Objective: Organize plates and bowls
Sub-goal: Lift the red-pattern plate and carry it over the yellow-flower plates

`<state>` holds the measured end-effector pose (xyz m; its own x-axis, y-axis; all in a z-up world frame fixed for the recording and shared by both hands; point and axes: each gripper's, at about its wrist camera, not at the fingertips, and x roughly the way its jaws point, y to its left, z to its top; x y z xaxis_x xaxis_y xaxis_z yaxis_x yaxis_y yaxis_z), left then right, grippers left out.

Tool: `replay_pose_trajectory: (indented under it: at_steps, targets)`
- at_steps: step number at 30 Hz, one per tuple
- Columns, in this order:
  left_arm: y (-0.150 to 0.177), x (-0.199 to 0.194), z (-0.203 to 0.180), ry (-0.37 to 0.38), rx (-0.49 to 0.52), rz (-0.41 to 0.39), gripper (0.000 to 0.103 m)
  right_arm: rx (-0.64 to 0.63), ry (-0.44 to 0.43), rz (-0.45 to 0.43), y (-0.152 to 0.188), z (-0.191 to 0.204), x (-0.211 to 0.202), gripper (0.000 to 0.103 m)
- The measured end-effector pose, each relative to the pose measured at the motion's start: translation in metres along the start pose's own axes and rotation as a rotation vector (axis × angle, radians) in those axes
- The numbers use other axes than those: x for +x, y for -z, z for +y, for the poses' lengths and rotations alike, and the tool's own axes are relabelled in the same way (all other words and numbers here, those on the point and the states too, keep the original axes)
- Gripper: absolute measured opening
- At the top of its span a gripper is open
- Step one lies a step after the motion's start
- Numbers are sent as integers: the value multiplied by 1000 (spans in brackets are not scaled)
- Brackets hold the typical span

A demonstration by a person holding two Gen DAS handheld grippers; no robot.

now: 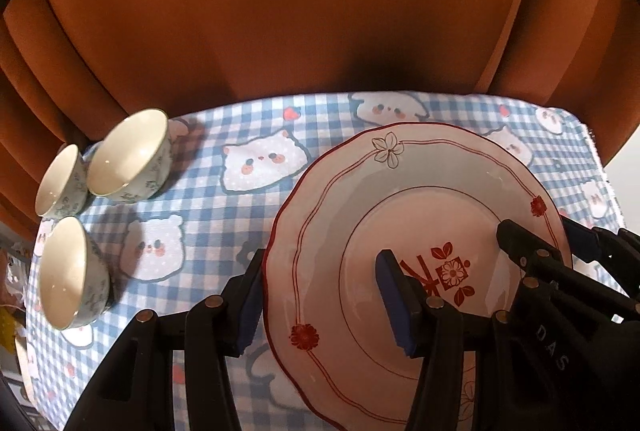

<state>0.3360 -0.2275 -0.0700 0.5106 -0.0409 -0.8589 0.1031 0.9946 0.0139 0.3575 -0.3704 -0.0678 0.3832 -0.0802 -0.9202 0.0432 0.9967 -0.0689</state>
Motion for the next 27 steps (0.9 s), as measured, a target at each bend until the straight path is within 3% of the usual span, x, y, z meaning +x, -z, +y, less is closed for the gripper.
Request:
replay_pose_trajectory:
  at_steps: [14, 27]
  targets:
    - [39, -71, 14, 67, 64, -72, 55, 55, 55, -45, 52, 17, -86, 43]
    - [90, -90, -6, 148, 170, -46, 55, 162, 127, -8, 123, 9, -122, 43]
